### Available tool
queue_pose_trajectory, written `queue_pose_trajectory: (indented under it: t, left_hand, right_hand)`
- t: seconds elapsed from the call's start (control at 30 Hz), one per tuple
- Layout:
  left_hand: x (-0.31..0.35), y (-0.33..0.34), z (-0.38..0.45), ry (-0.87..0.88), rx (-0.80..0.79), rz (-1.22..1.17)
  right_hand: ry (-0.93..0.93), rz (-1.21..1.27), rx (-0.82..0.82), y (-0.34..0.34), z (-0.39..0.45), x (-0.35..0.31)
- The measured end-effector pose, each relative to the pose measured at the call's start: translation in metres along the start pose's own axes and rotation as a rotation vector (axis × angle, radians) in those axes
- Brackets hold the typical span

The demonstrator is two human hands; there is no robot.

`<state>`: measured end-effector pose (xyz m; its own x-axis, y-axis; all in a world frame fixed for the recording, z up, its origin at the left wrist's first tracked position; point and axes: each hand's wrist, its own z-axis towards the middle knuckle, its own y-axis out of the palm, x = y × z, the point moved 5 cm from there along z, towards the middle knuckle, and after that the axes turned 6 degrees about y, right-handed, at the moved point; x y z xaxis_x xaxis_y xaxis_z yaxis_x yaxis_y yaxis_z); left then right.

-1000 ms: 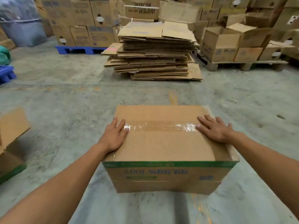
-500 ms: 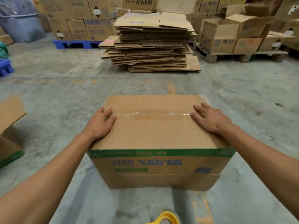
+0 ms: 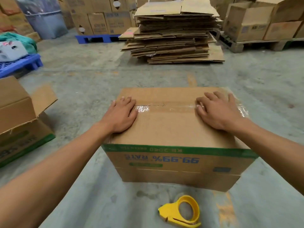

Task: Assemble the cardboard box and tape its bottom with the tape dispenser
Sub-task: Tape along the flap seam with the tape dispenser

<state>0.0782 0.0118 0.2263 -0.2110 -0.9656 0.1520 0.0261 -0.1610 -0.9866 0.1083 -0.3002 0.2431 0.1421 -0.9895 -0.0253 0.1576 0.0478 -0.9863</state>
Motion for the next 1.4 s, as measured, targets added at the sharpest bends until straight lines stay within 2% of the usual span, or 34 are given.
queue_pose_trajectory:
  t: [0.1,0.2,0.23,0.3,0.37,0.43,0.53,0.67,0.8,1.0,1.17,1.27,1.4]
  left_hand:
    - [0.012,0.009,0.002,0.04,-0.03,-0.006]
    - [0.01,0.017,0.002,0.019,-0.049,-0.013]
    - [0.008,0.019,0.003,0.017,-0.052,-0.013]
    - [0.005,0.021,0.005,0.022,-0.06,-0.005]
    - [0.003,0.022,0.006,0.026,-0.067,-0.003]
    - [0.001,0.024,0.007,0.036,-0.069,-0.003]
    - [-0.001,0.025,0.009,0.049,-0.053,0.01]
    - [-0.001,0.026,0.01,0.057,-0.037,0.016]
    - [0.001,0.024,0.01,0.06,-0.025,0.017]
    - [0.002,0.022,0.008,0.053,-0.01,0.004]
    - [0.003,0.021,0.007,0.049,0.0,0.003]
    - [0.003,0.022,0.007,0.052,-0.009,-0.007]
    - [0.002,0.021,0.007,0.047,-0.004,-0.023]
  right_hand:
    - [-0.362,0.179,0.195,-0.014,-0.019,-0.063]
    - [-0.75,0.454,0.402,-0.025,-0.078,-0.115]
    - [-0.851,0.527,0.398,-0.018,-0.104,-0.126]
    - [-0.954,0.603,0.224,0.018,-0.154,-0.138]
    - [-0.901,0.581,-0.055,0.078,-0.191,-0.132]
    - [-0.78,0.428,-0.354,0.14,-0.209,-0.111]
    - [-0.662,0.115,-0.616,0.196,-0.225,-0.078]
    - [-0.701,0.037,-0.709,0.218,-0.242,-0.06]
    - [-0.775,0.002,-0.713,0.222,-0.244,-0.062]
    - [-0.667,0.043,-0.949,0.224,-0.232,-0.071]
    - [-0.616,0.027,-1.081,0.221,-0.222,-0.084]
    - [-0.532,0.071,-1.062,0.201,-0.2,-0.096]
    - [-0.629,0.196,-0.976,0.141,-0.174,-0.127]
